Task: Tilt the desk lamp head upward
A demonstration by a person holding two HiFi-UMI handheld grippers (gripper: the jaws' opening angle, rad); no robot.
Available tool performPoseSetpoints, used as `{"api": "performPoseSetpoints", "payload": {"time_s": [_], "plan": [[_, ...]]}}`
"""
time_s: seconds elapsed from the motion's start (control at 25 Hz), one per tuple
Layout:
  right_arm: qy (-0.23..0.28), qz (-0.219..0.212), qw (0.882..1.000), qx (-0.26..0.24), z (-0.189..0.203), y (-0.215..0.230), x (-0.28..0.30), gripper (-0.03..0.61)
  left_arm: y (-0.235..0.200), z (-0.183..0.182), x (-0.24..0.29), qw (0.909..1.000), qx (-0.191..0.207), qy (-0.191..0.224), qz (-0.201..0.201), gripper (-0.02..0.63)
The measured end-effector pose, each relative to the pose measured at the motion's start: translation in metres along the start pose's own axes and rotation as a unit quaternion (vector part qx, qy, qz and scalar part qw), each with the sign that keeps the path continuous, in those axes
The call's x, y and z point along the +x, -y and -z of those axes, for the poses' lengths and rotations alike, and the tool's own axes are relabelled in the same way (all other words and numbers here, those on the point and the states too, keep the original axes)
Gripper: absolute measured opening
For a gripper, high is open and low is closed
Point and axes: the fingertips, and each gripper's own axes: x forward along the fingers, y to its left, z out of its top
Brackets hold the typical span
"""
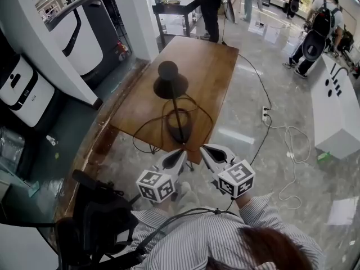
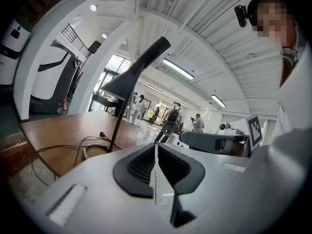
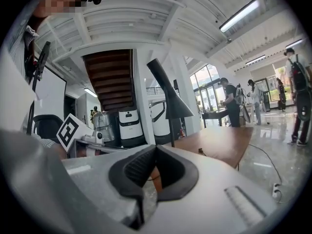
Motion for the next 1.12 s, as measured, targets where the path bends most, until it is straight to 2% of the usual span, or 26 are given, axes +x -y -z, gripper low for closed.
{"api": "performPoseSetpoints", "payload": {"time_s": [0.16,0.44,0.6,0.76,0.92,1.12], "plan": [[0.005,0.000,1.000,0.013,-0.011,0.023,0.028,0.002,-0.025,-0.020,0.017,0.9995,0.009,0.007,0.029,0.046],[-0.005,-0.018,1.000,0.019,-0.036,0.062,0.071,0.002,-0.063,-0.042,0.041,0.9949,0.035,-0.016,0.093,0.100],[0.004,-0.029,0.998,0.056,-0.043,0.083,0.092,0.002,-0.078,-0.048,0.056,0.9910,0.045,-0.025,0.124,0.143],[0.002,-0.066,0.993,0.099,-0.041,0.095,0.109,0.003,-0.081,-0.056,0.066,0.9810,0.059,-0.021,0.184,0.160],[-0.006,-0.126,0.979,0.161,-0.042,0.104,0.120,0.014,-0.086,-0.050,0.079,0.9737,0.086,-0.039,0.208,0.166],[-0.011,-0.208,0.938,0.276,-0.053,0.109,0.140,0.067,-0.095,-0.033,0.091,0.9712,0.078,-0.059,0.217,0.183]]}}
